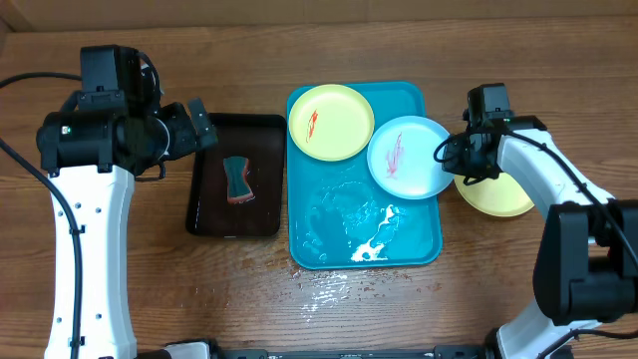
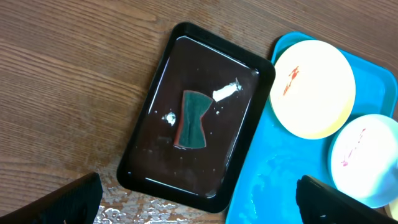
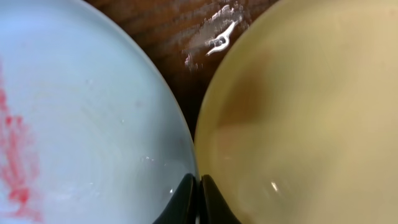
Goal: Clean dirty plates on tray and stack at the side
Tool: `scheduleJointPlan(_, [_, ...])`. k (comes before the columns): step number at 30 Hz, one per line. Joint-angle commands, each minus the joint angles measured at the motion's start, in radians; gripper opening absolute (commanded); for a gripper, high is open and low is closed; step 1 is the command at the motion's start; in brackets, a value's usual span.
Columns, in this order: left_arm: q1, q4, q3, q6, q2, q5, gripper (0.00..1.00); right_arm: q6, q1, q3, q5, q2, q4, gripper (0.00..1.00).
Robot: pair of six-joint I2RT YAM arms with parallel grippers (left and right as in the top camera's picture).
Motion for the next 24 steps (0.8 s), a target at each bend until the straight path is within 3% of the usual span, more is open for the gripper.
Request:
scheduleJointPlan(1, [0.002, 0.002, 0.008, -0.003, -0.023, 0.010, 1.00, 0.015, 0.005, 0.037, 0.012, -0.101, -0.057, 0.04])
scheduleJointPlan(5, [0.002, 0.002, 0.008, -0.003, -0.023, 0.010, 1.00, 0.016, 0.041, 0.038, -0.010, -0.208, -0.165, 0.04])
scheduleJointPlan(10, [0.002, 0.001, 0.008, -0.004, -0.023, 0.024, 1.00, 0.054, 0.104, 0.003, -0.022, -0.209, -0.245, 0.04])
scheduleJointPlan(18, [-0.010, -0.015, 0.007, -0.005, -0.008, 0.090, 1.00, 0.080, 0.214, -0.227, -0.031, -0.203, 0.037, 0.04])
scheduleJointPlan(21, [-0.032, -0.046, 0.006, 0.027, 0.015, 0.088, 1.00, 0.090, 0.214, -0.244, -0.032, -0.203, 0.092, 0.18])
scheduleJointPlan(24, [-0.069, -0.066, -0.003, 0.050, 0.055, 0.040, 0.94, 0.090, 0.214, -0.212, -0.035, -0.208, 0.066, 0.19])
